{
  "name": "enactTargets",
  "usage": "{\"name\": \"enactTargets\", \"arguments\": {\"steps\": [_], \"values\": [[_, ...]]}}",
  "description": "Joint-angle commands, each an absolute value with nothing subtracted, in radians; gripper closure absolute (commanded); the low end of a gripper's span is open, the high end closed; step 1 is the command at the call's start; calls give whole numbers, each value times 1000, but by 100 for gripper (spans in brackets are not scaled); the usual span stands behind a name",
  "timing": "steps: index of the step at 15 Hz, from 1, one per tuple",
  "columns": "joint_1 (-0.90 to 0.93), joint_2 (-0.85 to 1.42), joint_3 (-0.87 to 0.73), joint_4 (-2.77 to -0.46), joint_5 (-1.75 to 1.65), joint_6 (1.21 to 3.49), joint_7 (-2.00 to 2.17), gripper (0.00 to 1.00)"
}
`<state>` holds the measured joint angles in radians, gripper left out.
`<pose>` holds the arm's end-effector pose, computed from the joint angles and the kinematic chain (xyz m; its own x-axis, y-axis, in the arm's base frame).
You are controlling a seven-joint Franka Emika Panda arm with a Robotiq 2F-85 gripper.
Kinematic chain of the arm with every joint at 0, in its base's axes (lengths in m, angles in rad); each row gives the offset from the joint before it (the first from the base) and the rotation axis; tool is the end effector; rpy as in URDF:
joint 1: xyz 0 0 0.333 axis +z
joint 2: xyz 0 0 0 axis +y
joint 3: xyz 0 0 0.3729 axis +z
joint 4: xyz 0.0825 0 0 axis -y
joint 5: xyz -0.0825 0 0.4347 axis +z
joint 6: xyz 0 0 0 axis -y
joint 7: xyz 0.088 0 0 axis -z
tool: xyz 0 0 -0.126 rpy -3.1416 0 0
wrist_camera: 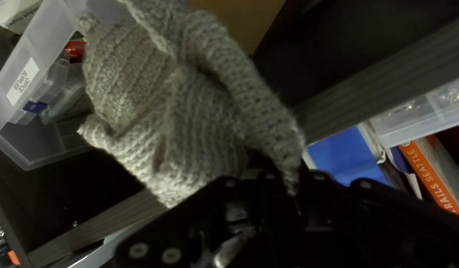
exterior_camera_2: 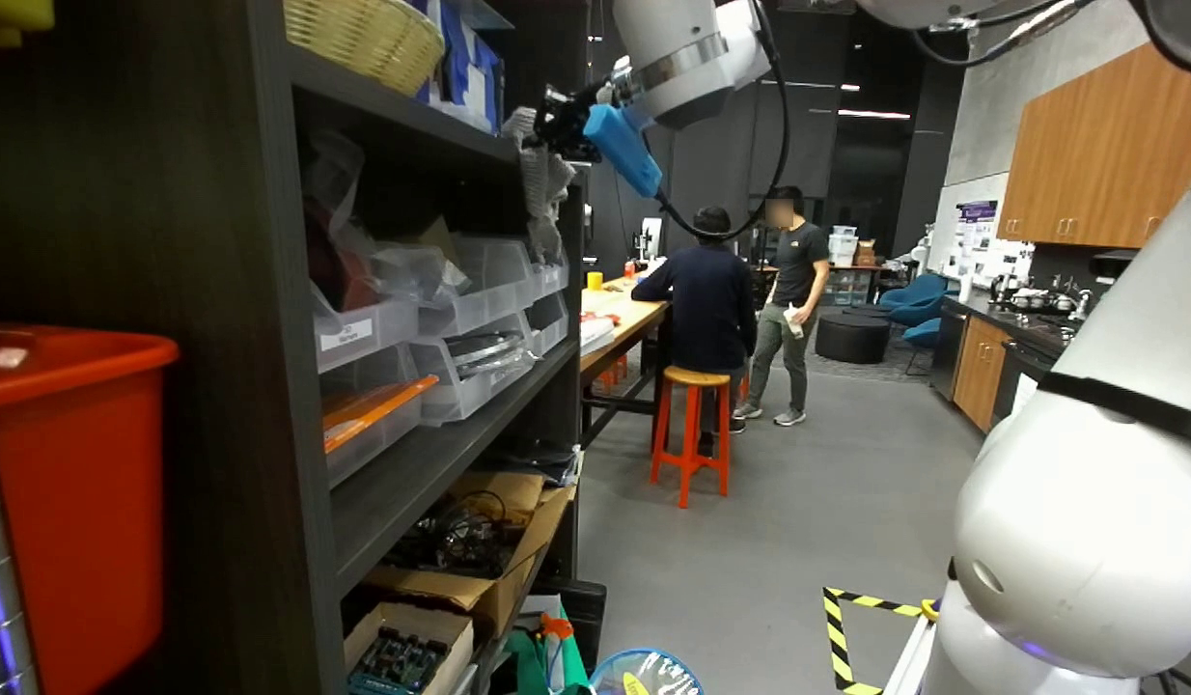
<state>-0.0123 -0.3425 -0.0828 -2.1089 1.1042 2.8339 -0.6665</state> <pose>0.5364 -0.0998 0.6982 0.3682 -0.4487 0.8143 0.0197 -0.8719 -0.4893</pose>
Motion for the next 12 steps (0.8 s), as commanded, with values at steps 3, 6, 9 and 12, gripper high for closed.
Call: {"name": "enactTargets", "arguments": {"steps": [3, 6, 9, 12], "values": [[50, -401, -36, -2208, 1160, 2907, -743, 97], [79, -434, -30, -2243, 1187, 2935, -785, 97], [107, -466, -33, -2280, 1212, 2944, -824, 97], [133, -497, -40, -2317, 1237, 2938, -865, 97]]}}
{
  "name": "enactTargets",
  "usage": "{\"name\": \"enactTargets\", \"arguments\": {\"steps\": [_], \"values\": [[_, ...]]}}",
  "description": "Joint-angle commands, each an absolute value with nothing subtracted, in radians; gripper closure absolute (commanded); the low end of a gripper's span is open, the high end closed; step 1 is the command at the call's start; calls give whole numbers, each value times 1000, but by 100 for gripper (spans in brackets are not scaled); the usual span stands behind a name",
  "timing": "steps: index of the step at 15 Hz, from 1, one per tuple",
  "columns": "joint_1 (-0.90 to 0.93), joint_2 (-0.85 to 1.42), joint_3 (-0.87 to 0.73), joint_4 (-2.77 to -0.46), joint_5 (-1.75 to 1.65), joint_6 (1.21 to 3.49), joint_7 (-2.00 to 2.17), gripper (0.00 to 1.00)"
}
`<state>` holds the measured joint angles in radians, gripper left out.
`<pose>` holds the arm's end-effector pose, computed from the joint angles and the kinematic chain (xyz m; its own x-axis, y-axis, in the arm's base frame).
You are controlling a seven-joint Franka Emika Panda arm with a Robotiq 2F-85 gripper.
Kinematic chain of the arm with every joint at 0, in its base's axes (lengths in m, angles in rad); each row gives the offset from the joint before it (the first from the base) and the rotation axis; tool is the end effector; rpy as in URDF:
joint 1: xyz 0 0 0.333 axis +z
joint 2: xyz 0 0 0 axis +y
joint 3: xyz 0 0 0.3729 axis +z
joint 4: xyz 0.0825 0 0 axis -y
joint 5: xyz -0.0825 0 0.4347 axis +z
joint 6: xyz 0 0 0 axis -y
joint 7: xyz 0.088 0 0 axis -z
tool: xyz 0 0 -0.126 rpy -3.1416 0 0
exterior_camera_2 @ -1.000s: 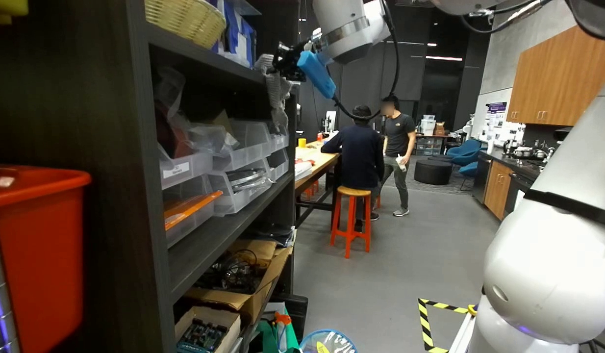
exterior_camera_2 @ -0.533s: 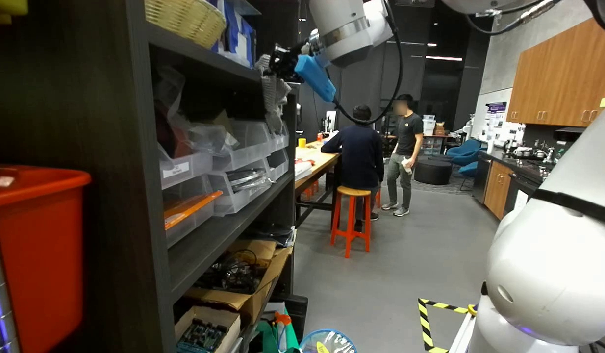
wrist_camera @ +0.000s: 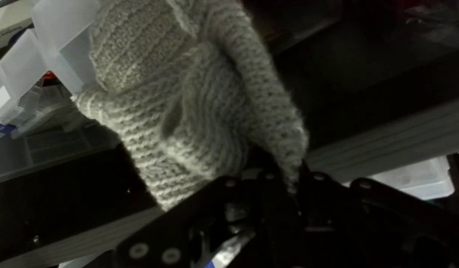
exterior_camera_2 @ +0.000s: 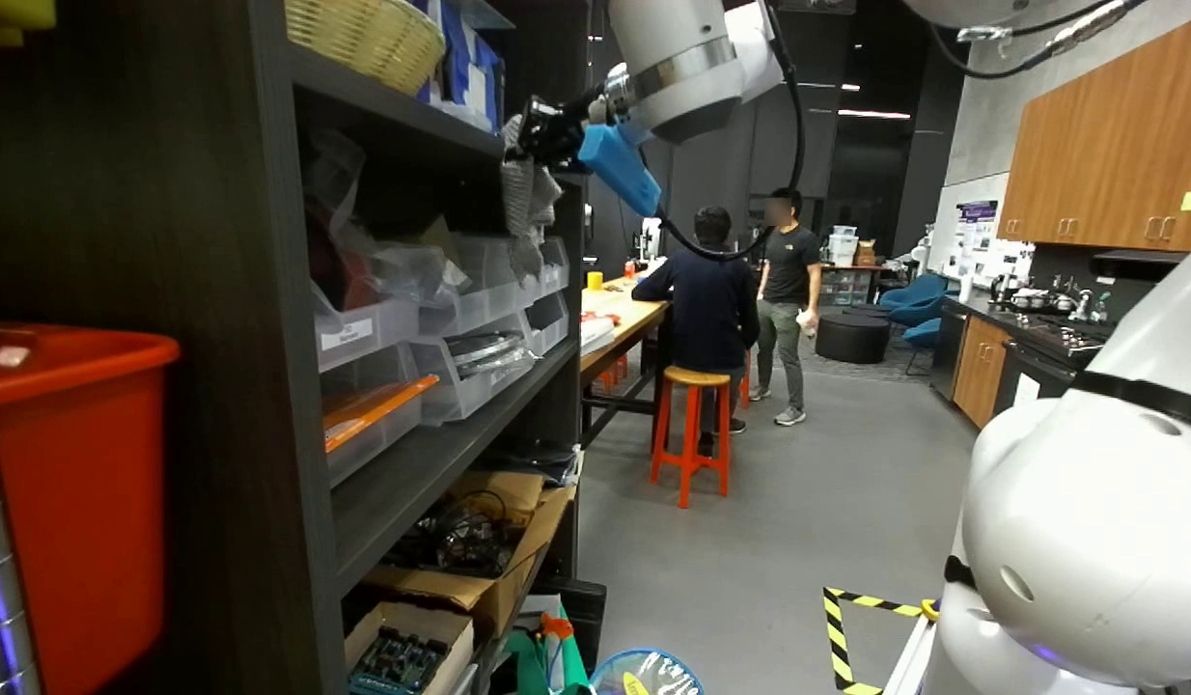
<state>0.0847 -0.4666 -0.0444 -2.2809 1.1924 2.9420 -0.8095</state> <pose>0.4924 -0.0414 0.6650 0.3722 -0.3616 0.8548 0.0885 -0.9029 -0.4205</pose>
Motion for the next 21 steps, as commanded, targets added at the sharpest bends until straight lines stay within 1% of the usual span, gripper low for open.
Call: {"name": "enactTargets", "arguments": {"steps": [1, 8, 11, 17, 18, 21], "values": [[142, -505, -43, -2325, 1247, 2937, -879, 97], [144, -519, -98, -2304, 1264, 2870, -852, 97], [108, -511, -171, -2261, 1241, 2771, -776, 97], [37, -434, -376, -2093, 1232, 2539, -573, 97], [-18, -406, -369, -2061, 1257, 2493, -550, 97], [-68, -338, -392, -1975, 1280, 2429, -477, 97]]}}
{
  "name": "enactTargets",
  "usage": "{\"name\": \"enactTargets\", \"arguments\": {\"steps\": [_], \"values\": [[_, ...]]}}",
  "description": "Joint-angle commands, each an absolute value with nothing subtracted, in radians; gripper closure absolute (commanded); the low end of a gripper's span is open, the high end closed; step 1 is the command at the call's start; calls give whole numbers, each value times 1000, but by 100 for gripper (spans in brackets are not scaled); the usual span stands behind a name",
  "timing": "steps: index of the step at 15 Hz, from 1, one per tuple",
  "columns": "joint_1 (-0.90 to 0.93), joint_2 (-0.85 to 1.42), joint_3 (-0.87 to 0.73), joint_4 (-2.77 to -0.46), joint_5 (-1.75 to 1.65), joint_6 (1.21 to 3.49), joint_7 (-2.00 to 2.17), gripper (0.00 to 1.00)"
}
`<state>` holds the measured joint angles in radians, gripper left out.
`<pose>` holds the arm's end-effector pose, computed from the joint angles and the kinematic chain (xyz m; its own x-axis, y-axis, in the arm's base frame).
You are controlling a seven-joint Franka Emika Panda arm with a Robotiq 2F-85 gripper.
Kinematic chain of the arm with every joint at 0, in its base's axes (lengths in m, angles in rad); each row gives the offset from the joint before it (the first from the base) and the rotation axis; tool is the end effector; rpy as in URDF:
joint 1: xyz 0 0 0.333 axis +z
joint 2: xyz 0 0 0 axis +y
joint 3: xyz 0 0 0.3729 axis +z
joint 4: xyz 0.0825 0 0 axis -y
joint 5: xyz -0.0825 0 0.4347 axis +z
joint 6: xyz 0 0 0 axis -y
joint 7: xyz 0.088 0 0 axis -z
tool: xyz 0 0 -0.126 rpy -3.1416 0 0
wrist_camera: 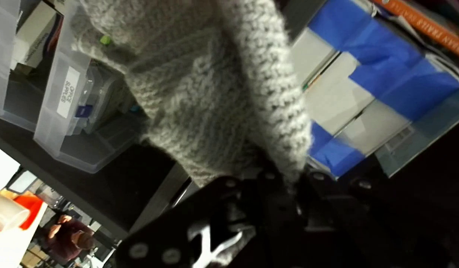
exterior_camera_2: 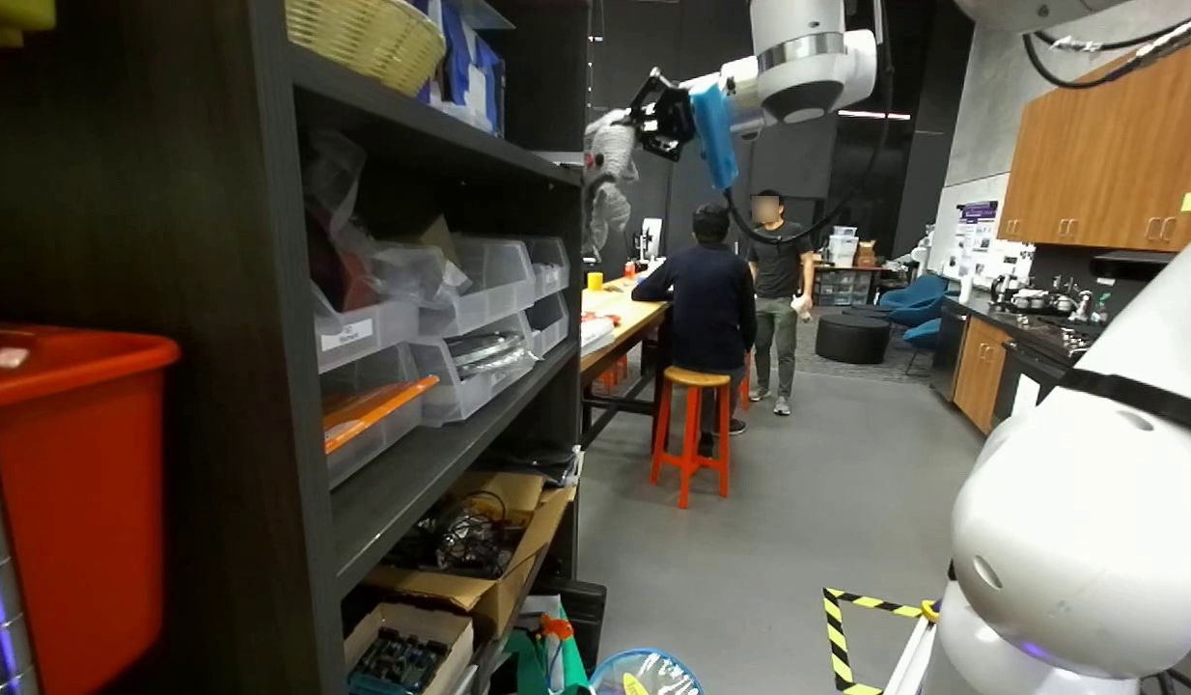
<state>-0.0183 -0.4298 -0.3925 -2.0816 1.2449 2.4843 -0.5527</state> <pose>0.4665 -0.2450 0.7196 0.3434 -0.7477 0.5683 0.0261 -0.5973 -0.8016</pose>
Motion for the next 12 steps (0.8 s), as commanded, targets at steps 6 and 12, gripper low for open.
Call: {"name": "enactTargets", "arguments": {"steps": [6, 12], "values": [[-104, -182, -323, -1812, 1389, 2532, -435, 97], [-72, -35, -275, -1678, 1371, 2694, -390, 97]]}}
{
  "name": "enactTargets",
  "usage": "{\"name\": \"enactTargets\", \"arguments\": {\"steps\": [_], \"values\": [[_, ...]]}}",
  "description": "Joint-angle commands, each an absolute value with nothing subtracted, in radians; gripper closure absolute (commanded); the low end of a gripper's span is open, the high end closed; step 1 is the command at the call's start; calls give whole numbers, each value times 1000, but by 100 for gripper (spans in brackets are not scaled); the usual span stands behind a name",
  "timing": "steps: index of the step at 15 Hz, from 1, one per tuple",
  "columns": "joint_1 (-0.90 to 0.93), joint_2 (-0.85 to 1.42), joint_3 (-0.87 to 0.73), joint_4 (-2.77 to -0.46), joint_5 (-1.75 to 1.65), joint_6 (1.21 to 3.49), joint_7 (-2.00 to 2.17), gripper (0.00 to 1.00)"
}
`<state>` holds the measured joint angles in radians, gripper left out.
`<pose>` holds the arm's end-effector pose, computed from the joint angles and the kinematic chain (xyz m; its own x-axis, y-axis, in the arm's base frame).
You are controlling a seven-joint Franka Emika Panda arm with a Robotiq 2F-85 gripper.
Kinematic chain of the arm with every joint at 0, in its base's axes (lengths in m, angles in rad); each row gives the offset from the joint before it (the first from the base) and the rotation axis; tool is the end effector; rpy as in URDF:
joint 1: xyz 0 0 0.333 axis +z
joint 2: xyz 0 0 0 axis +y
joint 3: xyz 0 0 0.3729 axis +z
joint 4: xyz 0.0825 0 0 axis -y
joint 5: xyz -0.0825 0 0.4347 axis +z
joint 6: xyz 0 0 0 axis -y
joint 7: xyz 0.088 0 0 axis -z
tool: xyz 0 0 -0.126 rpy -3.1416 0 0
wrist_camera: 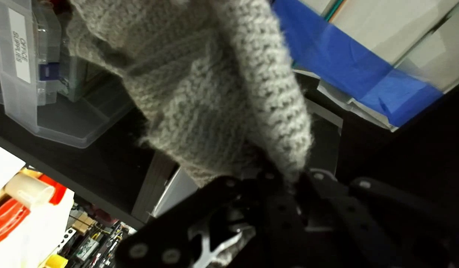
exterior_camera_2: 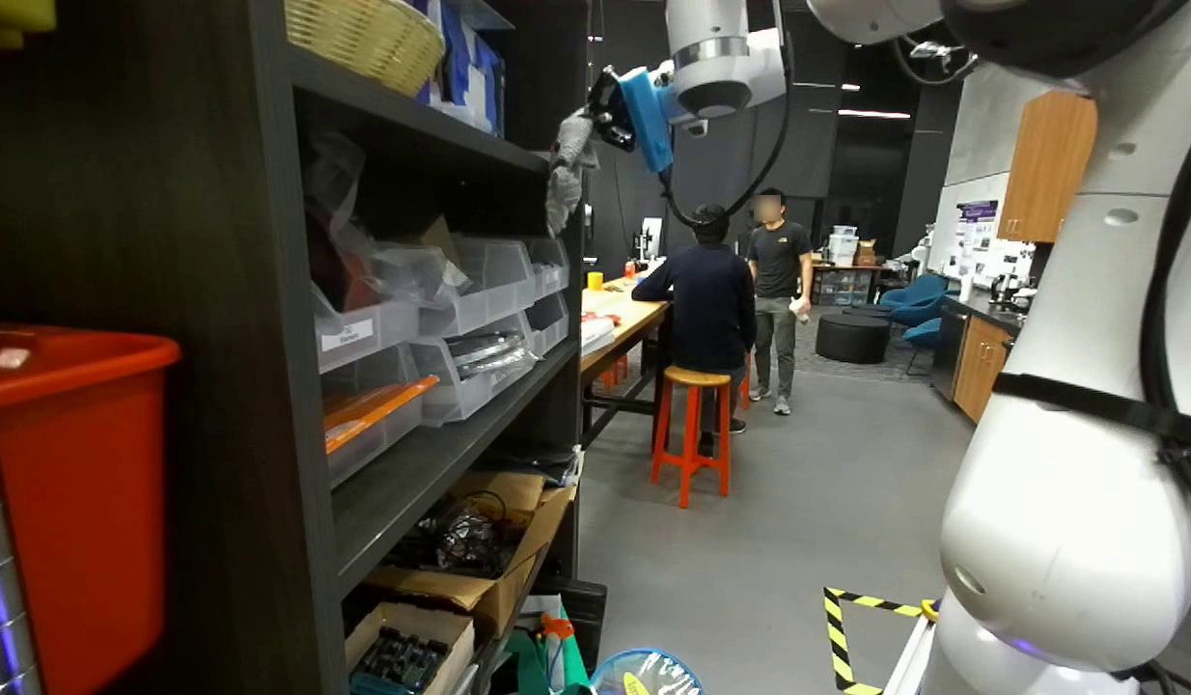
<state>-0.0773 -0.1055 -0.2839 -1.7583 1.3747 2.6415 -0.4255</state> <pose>0.5862 -0.2511 0.7465 0.1995 -0.8428 0.4999 -0.0605 -0.5198 -0.8521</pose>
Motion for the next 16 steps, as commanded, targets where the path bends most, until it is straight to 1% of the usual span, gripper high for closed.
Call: {"name": "enactTargets", "arguments": {"steps": [1, 6, 16], "values": [[-70, -21, -273, -1666, 1368, 2706, -387, 97], [-63, -4, -265, -1670, 1343, 2722, -400, 97], [-23, -92, -208, -1804, 1285, 2743, -536, 97]]}}
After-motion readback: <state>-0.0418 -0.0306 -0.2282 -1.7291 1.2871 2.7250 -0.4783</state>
